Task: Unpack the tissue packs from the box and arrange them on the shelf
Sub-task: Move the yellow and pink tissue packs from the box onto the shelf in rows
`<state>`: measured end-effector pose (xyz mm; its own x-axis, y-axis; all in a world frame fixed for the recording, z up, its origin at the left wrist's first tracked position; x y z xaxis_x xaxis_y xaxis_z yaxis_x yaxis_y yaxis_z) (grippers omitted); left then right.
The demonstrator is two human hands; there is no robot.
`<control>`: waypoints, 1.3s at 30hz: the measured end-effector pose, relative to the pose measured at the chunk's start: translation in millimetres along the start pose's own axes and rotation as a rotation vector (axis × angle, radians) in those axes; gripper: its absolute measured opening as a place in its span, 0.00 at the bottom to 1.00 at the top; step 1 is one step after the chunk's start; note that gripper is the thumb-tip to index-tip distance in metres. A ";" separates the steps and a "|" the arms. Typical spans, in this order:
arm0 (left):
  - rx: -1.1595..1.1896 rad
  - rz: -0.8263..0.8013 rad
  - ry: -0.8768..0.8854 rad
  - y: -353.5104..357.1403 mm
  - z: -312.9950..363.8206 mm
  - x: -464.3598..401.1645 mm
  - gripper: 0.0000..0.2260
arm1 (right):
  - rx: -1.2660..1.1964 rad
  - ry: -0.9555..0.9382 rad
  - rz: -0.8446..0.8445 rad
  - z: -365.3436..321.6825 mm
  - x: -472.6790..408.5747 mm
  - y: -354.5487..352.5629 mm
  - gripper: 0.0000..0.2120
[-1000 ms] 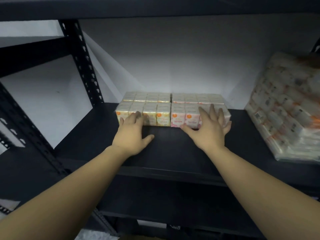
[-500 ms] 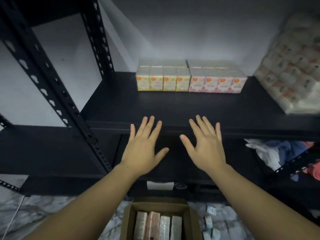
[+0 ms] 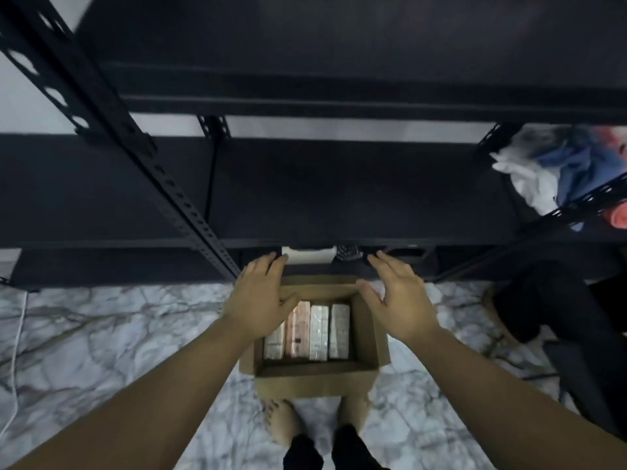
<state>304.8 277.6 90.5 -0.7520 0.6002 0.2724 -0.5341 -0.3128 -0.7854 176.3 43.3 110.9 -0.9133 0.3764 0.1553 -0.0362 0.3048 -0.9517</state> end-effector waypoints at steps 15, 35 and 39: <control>0.262 -0.169 -0.495 314.3 -193.7 -18.8 0.33 | -0.120 0.178 -0.471 85.1 -5.7 377.2 0.30; 0.556 0.077 -0.964 485.0 -314.1 -132.3 0.27 | -0.414 0.532 -0.487 60.4 -113.0 646.0 0.41; 0.575 0.142 -0.980 489.0 -327.7 -134.6 0.26 | -0.370 0.542 -0.449 61.5 -115.9 638.5 0.34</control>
<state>271.4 285.0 -512.3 -0.6622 -0.2203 0.7162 -0.3284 -0.7738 -0.5416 234.1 140.5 -531.1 -0.5152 0.4930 0.7011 -0.1299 0.7637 -0.6324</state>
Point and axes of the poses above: each hand's wrist, its own x-axis away from the middle knuckle, its own y-axis out of the palm, z = x × y, the point moved 3 cm from there along -x, towards the middle knuckle, and after that the axes turned 11 degrees about x, right-handed, at the moved point
